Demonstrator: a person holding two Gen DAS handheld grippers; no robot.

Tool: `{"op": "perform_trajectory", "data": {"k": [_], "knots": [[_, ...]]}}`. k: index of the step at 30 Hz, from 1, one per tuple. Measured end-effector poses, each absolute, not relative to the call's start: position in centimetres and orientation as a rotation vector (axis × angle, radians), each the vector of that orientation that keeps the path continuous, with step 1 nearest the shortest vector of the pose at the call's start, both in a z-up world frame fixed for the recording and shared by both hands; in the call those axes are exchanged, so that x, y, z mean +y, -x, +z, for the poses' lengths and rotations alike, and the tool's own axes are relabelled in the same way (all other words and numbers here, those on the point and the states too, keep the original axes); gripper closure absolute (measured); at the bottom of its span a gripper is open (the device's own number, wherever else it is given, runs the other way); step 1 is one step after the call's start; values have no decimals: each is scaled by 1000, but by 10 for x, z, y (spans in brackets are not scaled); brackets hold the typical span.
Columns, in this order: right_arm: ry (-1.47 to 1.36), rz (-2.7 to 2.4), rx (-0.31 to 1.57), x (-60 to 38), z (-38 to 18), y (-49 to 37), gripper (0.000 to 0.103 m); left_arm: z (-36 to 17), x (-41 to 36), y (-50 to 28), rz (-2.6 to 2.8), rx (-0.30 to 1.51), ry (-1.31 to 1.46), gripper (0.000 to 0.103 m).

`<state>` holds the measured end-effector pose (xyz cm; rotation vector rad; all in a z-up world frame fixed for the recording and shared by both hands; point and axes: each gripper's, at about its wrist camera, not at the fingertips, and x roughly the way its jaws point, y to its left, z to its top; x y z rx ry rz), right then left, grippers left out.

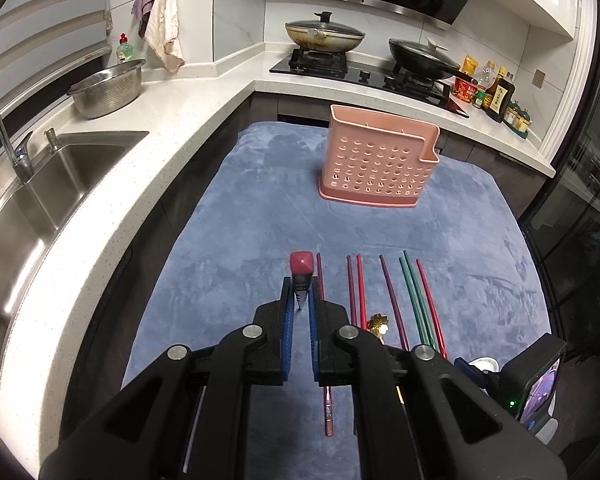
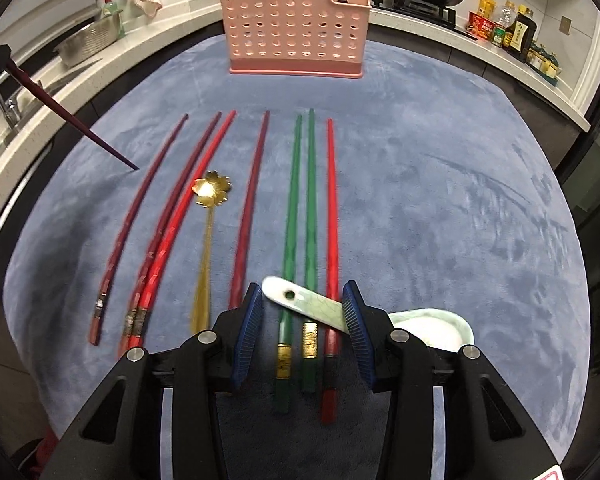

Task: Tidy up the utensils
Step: 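Grasp the white ceramic spoon by its handle with the right tool and lift, then carry the chopstick in the left tool and spoon in the right tool over the pink holder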

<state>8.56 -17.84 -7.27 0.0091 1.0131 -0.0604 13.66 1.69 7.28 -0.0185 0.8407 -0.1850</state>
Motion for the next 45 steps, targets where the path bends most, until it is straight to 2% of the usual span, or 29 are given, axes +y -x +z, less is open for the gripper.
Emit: {"op": "perform_trajectory", "data": {"k": [7,13,22,27,35,45], "knots": [[-38,-82,1011,-195,-77,-88,65,71,13,-138,-187,842,16,96],[-75,-82,1009,-204,-77,-96,76,70,10,-138,-190,842,10,96],[-57,-66,1015,-201,-82,-116,76,70,10,-138,-190,842,12,96],[-58,-58,1012,-203,-82,-119,81,70,10,-138,-189,842,13,96],[-92,-76,964,-216,-63,-111,88,69,10,-140,-190,842,12,96],[-193,-79,873,-236,-20,-103,90,81,13,-136,-207,818,16,96]]}}
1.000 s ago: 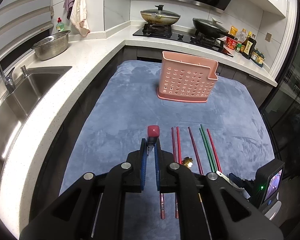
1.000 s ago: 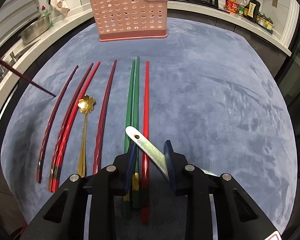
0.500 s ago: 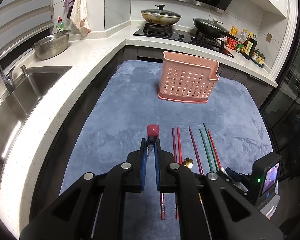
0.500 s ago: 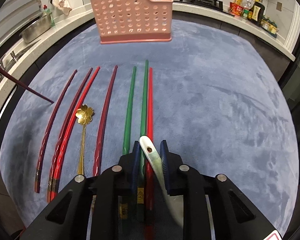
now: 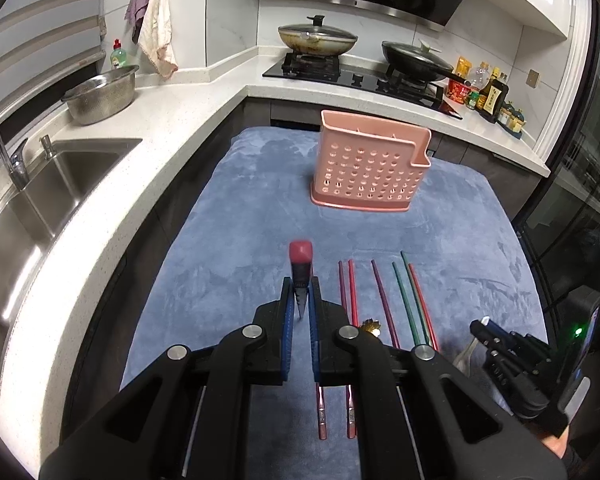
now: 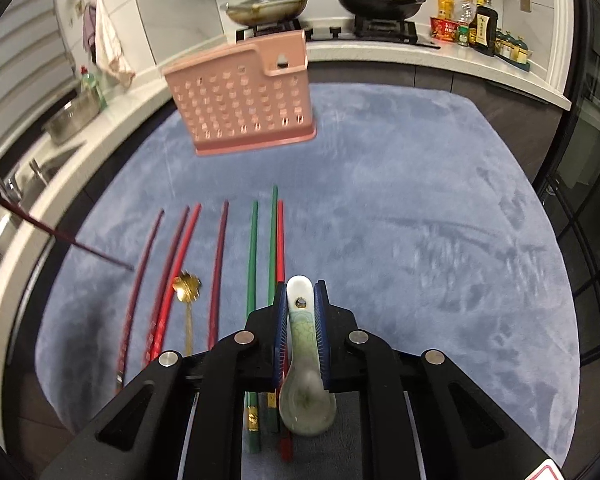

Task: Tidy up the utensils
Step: 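Carry the chopstick in the left tool and spoon in the right tool over the pink holder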

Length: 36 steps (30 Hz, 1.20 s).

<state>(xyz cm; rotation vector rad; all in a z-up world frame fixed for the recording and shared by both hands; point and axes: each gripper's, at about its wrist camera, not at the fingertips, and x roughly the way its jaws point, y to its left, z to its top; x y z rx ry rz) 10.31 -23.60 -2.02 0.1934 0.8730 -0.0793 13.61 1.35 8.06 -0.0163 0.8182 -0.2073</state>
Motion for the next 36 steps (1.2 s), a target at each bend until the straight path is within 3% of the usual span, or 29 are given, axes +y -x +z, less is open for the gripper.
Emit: {"op": "perform_trajectory", "data": {"k": [16,27,36], "knots": [[-254,-17,731,-250,65,-156,93,129,10,-170,-216,699,-11,96],[-228,-30,629,-268,131,-238,96,196,-22,-238,-260,524,-12,96],[-208,-54,610,-275,142,-305,96,210,-57,-300,-291,482,2,96]]}}
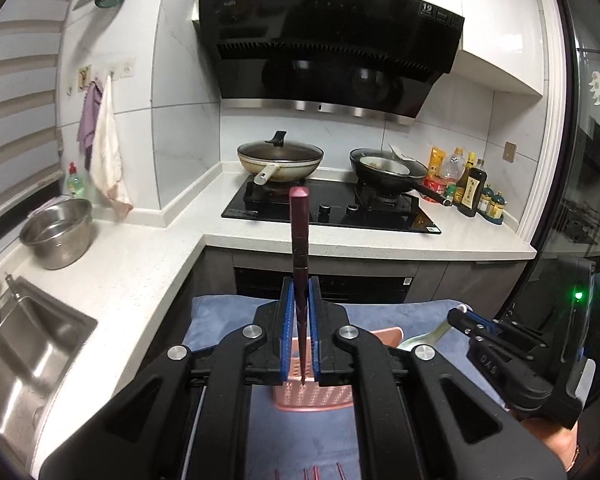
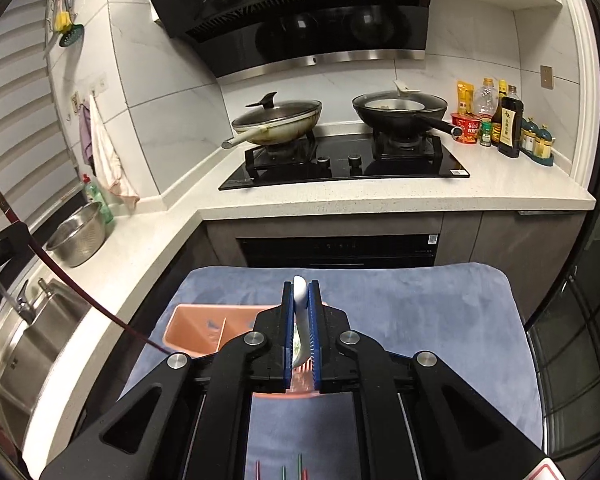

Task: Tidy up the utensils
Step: 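Carry the chopstick in the left tool and spoon in the right tool over the pink holder, then open the left tool dropping the chopstick into the holder while the right tool releases the spoon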

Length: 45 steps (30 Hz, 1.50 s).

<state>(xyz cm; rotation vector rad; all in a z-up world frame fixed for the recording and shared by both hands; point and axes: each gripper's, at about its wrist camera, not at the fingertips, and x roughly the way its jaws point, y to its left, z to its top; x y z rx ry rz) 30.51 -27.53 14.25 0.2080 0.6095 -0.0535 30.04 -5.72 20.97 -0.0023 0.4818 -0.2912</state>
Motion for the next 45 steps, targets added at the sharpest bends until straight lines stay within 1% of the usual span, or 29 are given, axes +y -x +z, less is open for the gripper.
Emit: {"op": "perform_trajectory", "data": {"k": [8,16,19,28,34,35,39,43,45], "knots": [[-215,-45,684,-278,109,-341,96,187,-63,-344,-256,527,17,96],[-208,-46,702,-280,96,-353,96,217,-62,-344,-269,462,14,96],[-206,-48,712,-280,91,-357,96,220,-64,-349,-269,446,15,96],[-232,-32,773,-283,65,-366,96,180,-68,-373,-242,533,27,96],[-232,-44,769,-284,61,-363,95,170,-62,-377,-227,543,46,96],[-229,-49,763,-284,63,-362,92,169,-62,-378,-220,547,48,93],[-229,-57,748,-285,71,-356,92,167,-57,-376,-190,552,56,68],[-210,-61,737,-285,79,-346,90,168,-51,-368,-179,555,57,65],[-210,-63,731,-286,84,-339,85,169,-49,-362,-177,559,59,60]]}}
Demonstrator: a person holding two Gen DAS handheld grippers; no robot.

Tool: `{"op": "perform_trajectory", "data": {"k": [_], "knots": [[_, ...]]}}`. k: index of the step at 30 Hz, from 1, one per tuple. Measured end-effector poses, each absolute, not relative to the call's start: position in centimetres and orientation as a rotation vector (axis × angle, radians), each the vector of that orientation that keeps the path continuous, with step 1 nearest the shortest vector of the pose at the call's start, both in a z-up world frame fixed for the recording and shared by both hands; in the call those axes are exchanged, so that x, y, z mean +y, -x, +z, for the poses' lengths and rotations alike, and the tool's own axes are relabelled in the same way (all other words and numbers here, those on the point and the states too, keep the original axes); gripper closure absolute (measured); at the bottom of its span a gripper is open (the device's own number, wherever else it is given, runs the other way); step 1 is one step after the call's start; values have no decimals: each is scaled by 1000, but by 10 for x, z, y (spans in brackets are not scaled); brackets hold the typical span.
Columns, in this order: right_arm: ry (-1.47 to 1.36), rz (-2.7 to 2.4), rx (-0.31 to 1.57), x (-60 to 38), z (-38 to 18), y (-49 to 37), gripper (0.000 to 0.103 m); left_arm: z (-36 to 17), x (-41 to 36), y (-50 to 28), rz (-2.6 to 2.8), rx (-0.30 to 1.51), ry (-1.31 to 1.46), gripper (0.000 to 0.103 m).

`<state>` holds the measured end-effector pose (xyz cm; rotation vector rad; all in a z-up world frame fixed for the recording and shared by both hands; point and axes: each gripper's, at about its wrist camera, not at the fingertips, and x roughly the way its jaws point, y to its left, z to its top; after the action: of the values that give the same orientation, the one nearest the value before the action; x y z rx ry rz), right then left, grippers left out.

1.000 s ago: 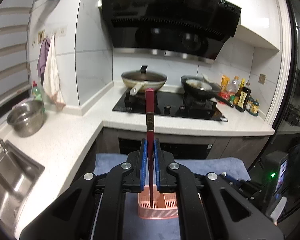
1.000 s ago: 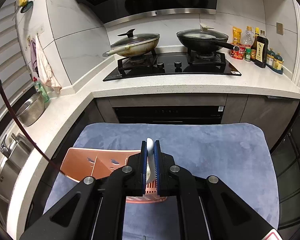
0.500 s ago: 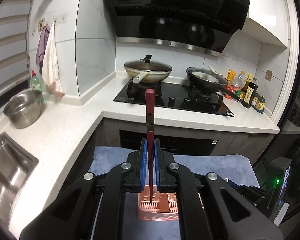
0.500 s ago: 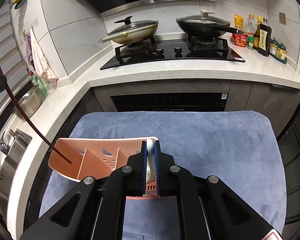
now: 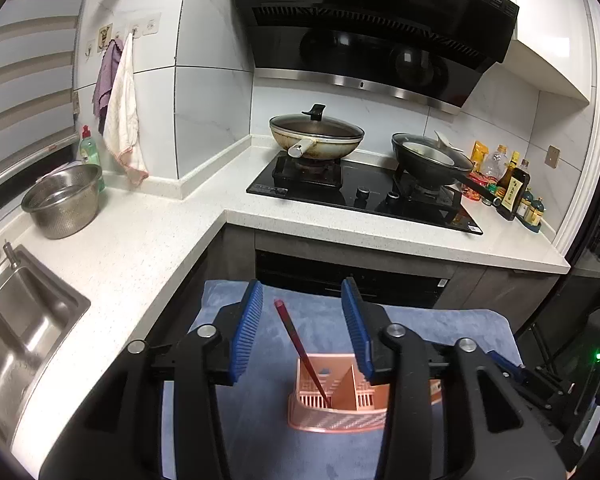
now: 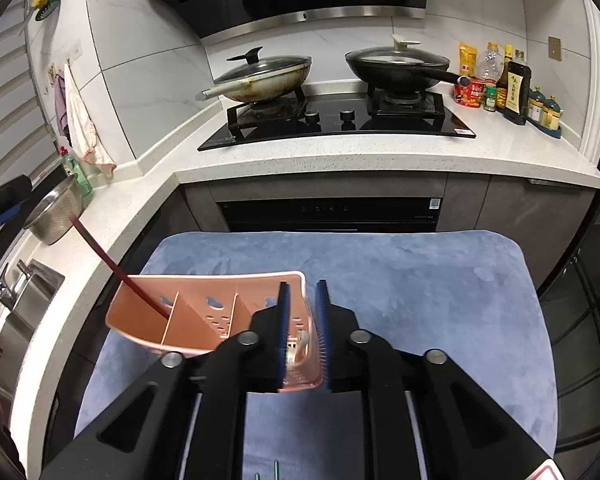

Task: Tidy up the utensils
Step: 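Open the left tool dropping the chopstick into the holder while the right tool releases the spoon, then move both tools back over the remaining chopsticks on the mat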

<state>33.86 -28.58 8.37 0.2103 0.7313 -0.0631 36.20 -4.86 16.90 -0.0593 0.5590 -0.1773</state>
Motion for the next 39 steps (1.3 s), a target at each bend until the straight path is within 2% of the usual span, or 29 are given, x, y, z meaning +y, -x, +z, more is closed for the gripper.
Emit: {"op": "perform_trajectory", "data": {"k": [2,11,19,30,39], "knots": [[-205,-69,715,-286,90,-324,79,170,-46,-353,-174,555,58,56],[-149,-72,697,-272,97,-241,71,158,-34,-287,-173,575,22,55],[-111,-97,721,-254,75,-147,62,111,-23,-215,-184,672,-2,53],[-113,-139,864,-231,3,-55,61,36,-2,-151,-151,818,3,53],[-114,-146,941,-214,-42,-25,61,-13,10,-114,-126,901,-13,53]]}}
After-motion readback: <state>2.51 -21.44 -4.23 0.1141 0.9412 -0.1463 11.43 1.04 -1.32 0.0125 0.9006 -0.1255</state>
